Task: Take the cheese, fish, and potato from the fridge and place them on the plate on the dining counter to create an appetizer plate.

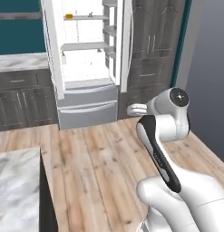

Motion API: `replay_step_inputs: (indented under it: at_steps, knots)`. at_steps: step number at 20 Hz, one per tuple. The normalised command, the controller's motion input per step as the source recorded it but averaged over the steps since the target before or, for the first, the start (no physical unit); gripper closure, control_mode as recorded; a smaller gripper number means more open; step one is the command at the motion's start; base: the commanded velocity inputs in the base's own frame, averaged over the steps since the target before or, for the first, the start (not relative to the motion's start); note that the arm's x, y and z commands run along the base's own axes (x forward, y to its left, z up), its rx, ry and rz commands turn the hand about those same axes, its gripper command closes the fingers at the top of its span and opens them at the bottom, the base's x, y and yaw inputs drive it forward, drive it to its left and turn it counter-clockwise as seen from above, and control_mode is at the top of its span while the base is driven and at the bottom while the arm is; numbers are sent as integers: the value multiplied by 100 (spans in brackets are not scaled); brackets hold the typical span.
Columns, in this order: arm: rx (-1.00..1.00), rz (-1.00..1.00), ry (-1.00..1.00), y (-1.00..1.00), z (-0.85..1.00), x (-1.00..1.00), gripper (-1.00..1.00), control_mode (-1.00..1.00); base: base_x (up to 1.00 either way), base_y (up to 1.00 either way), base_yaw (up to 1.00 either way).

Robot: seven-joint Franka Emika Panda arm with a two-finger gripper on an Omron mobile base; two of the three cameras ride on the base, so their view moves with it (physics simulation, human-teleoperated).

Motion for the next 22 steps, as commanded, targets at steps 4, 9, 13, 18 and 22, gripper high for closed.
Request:
replay_step_inputs:
  at_steps: [4,9,13,18,22]
  knots:
    - [0,0,0,0,0,0,-100,100,100,-19,14]
    - [0,0,0,0,0,0,-100,100,100,-51,10]
    - [0,0,0,0,0,0,-100,100,100,-39,9]
    - [0,0,0,0,0,0,-100,100,100,-9,7]
    - [0,0,0,0,0,0,-100,100,100,-3,5]
